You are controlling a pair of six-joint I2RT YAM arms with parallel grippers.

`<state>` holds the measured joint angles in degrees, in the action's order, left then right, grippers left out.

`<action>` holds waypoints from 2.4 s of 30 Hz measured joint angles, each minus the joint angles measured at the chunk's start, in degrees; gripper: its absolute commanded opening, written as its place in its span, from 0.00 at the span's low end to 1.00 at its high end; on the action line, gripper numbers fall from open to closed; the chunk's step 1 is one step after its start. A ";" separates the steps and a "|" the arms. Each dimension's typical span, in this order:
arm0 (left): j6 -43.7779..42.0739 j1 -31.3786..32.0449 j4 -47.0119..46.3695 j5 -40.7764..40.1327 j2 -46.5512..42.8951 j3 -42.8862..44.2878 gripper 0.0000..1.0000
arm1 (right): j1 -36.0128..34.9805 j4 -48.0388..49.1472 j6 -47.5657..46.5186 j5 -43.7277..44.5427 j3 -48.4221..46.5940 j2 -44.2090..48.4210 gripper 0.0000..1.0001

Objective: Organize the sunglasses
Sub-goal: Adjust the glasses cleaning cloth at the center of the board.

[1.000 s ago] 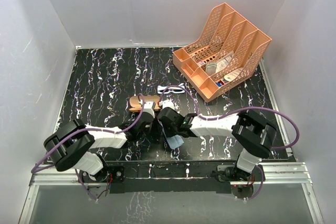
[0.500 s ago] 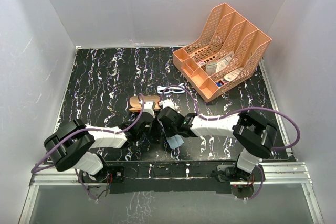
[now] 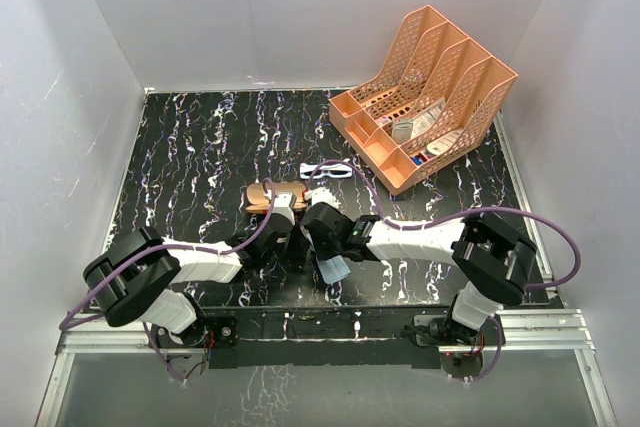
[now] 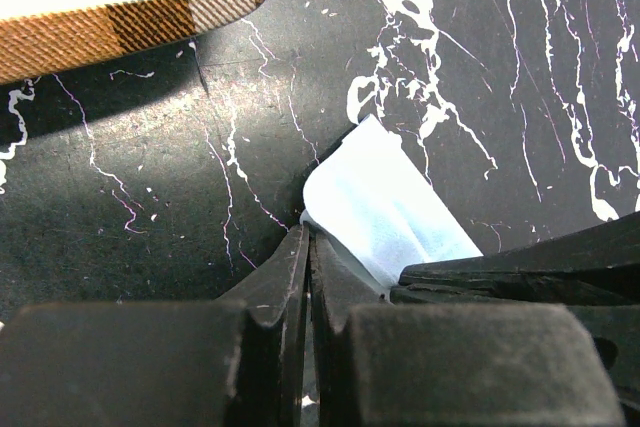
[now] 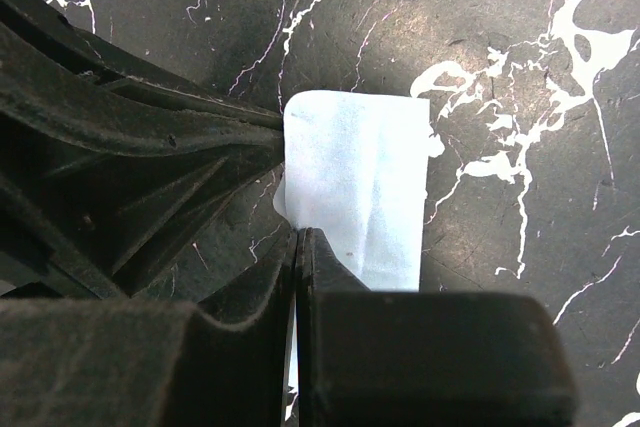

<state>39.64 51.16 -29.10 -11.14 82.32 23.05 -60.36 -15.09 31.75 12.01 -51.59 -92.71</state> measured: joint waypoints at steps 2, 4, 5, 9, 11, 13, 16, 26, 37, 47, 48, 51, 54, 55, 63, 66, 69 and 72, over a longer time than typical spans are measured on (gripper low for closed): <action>-0.02 0.00 0.02 0.00 0.00 0.00 0.00 | 0.00 0.02 0.02 -0.02 0.00 0.00 0.00; -0.02 0.00 0.02 0.00 0.00 0.00 0.00 | 0.00 0.02 0.02 -0.15 0.00 0.00 0.00; -0.02 0.00 0.04 0.00 0.00 0.00 0.00 | 0.00 0.04 0.02 -0.24 0.00 0.00 0.00; -0.02 0.00 0.07 0.00 0.00 0.00 0.00 | 0.00 0.20 0.04 -0.81 0.02 -0.02 0.08; -0.02 0.00 0.07 -0.02 0.00 0.00 0.00 | 0.00 0.24 0.15 -1.07 0.02 -0.04 0.14; -0.02 0.00 0.09 0.00 0.00 0.00 0.00 | 0.00 0.24 0.13 -1.09 0.02 -0.15 0.16; -0.02 0.00 0.26 -0.02 0.00 0.09 0.00 | 0.00 0.24 0.09 -1.03 0.13 -0.26 0.16; -0.02 0.00 0.87 -0.04 -0.24 0.22 0.00 | 0.00 0.98 0.00 0.28 0.76 -0.24 0.13; -0.02 0.00 0.87 -0.02 -0.24 0.22 0.00 | 0.00 2.05 -0.26 1.16 0.72 -0.31 0.13; 0.00 0.00 0.87 -0.02 -0.24 0.22 0.00 | 0.00 2.86 -0.59 1.36 -0.81 -1.51 0.07; -0.02 0.00 0.87 -0.02 -0.24 0.22 0.00 | 0.00 3.04 -0.63 1.36 -0.87 -1.53 0.05; -0.02 0.00 0.90 -0.02 -0.24 0.22 0.00 | 0.00 3.32 -0.76 1.36 -1.27 -1.66 0.02; -0.02 0.00 0.87 0.00 -0.24 0.22 0.00 | 0.00 3.54 -0.85 1.36 -1.55 -2.38 0.01; -0.02 0.00 0.90 -0.02 -0.24 0.22 0.00 | 0.00 3.52 -0.85 1.36 -1.55 -2.69 0.01; -0.02 0.00 0.87 0.00 -0.24 0.22 0.00 | 0.00 3.54 -1.07 1.36 -1.55 -3.48 0.12; -0.02 0.00 0.87 0.00 -0.24 0.22 0.00 | 0.00 3.54 -1.27 1.36 -1.55 -3.48 0.15; -0.02 0.00 0.87 0.00 -0.24 0.22 0.00 | 0.00 3.54 -1.33 1.38 -1.55 -3.48 0.15; -0.02 0.00 0.87 0.00 -0.24 0.22 0.00 | 0.00 3.54 -1.36 1.38 -1.55 -3.48 0.15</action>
<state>39.62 51.16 -28.23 -11.14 82.08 23.27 -60.36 -11.55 30.39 13.39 -53.15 -96.18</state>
